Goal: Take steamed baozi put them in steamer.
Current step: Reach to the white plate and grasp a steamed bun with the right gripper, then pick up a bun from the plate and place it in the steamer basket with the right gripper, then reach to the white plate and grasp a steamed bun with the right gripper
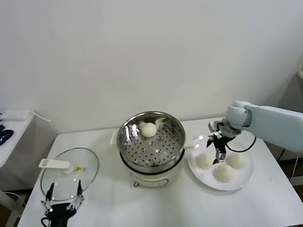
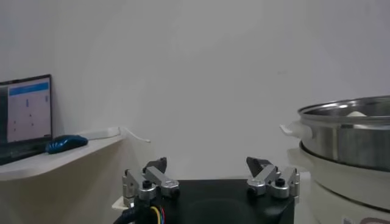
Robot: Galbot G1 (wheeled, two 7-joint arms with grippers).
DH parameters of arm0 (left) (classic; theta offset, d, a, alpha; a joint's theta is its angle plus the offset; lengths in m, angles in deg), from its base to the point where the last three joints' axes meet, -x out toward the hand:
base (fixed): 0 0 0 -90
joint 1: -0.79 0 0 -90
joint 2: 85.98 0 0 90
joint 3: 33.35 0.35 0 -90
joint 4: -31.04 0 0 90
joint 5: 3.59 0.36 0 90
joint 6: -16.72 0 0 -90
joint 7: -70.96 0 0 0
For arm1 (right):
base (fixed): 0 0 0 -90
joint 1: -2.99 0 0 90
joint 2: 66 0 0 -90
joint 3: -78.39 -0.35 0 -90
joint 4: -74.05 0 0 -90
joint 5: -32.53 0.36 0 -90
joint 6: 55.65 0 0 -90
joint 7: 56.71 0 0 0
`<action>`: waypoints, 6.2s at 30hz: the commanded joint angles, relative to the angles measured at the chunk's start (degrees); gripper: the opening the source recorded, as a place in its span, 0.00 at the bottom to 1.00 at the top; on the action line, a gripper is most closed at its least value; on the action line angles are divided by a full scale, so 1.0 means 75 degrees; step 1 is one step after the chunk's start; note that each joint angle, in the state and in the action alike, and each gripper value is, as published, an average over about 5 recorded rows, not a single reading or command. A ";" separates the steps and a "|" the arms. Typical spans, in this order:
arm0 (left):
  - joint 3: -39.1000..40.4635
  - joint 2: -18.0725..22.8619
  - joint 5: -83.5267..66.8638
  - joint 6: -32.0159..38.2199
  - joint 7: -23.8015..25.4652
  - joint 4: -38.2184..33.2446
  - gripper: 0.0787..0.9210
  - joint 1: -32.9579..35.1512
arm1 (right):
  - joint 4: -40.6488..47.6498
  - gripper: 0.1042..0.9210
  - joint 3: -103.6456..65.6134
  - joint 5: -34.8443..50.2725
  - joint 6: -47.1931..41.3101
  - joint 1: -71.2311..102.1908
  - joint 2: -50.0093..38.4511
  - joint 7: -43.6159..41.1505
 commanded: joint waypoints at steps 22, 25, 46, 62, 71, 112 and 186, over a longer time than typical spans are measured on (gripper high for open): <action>0.0044 0.0048 0.0004 0.0026 -0.0021 0.0069 0.88 0.0021 | 0.0795 0.86 -0.0465 -0.0336 0.0018 0.0660 0.0526 -0.0081; 0.0041 0.0046 0.0004 0.0026 -0.0024 0.0072 0.88 0.0020 | 0.0795 0.80 -0.0479 -0.0337 0.0017 0.0666 0.0518 -0.0122; 0.0038 0.0063 0.0001 0.0016 -0.0028 0.0035 0.88 0.0006 | -0.0066 0.75 -0.0147 0.0396 -0.0064 -0.0456 -0.0168 -0.0241; 0.0128 0.0062 -0.0038 0.0027 -0.0037 -0.0046 0.88 0.0027 | -0.1679 0.75 0.2155 0.2946 -0.0138 -0.4469 -0.0625 -0.0418; 0.0208 0.0067 -0.0102 -0.0113 -0.0015 -0.0265 0.88 0.0031 | -0.1609 0.76 0.2561 0.4122 -0.0310 -0.5169 0.0460 -0.0345; 0.0057 0.0159 -0.0261 -0.0053 -0.0071 -0.0438 0.88 0.0193 | 0.2351 0.77 0.1587 0.3429 -0.0402 -0.1955 0.5271 -0.0038; 0.0029 0.0156 -0.0183 -0.0160 -0.0062 -0.0418 0.88 0.0158 | -0.1675 0.88 0.1257 -0.0004 0.0823 -0.2261 -0.2124 -0.1234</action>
